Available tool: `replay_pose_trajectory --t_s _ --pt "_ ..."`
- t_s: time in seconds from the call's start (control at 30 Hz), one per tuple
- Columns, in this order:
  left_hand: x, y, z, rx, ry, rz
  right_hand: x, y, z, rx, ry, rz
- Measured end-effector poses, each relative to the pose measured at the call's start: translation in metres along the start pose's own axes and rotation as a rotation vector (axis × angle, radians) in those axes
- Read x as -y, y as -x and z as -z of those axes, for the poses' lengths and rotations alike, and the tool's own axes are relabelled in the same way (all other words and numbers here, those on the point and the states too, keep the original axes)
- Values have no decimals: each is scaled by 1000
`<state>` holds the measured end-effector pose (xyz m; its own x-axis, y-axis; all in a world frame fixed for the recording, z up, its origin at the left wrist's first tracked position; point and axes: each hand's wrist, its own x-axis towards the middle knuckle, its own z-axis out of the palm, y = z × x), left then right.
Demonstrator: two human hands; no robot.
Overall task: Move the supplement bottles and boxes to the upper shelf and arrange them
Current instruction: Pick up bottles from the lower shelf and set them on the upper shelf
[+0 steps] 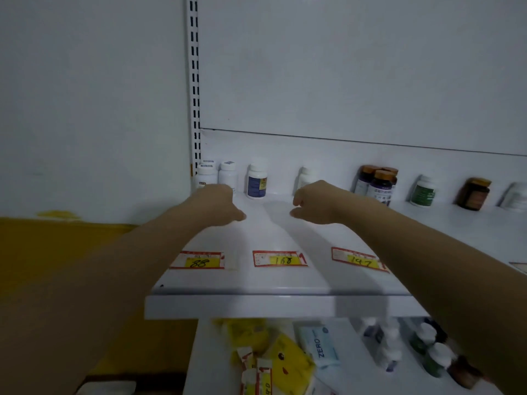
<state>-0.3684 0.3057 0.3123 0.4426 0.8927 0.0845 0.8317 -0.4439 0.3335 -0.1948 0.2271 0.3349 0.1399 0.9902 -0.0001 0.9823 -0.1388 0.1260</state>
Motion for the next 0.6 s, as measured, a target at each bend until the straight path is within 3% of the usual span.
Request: replay_pose_trajectory --t_s 0.27,0.47,0.6 --pt "-123 89 -32 -27 -88 -95 -82 128 -4 -39 54 6" --pt "-228 161 -76 -13 -43 -159 -163 229 -35 40 54 -37" --pt "-283 196 -117 80 15 -217 -208 275 -60 126 19 -103"
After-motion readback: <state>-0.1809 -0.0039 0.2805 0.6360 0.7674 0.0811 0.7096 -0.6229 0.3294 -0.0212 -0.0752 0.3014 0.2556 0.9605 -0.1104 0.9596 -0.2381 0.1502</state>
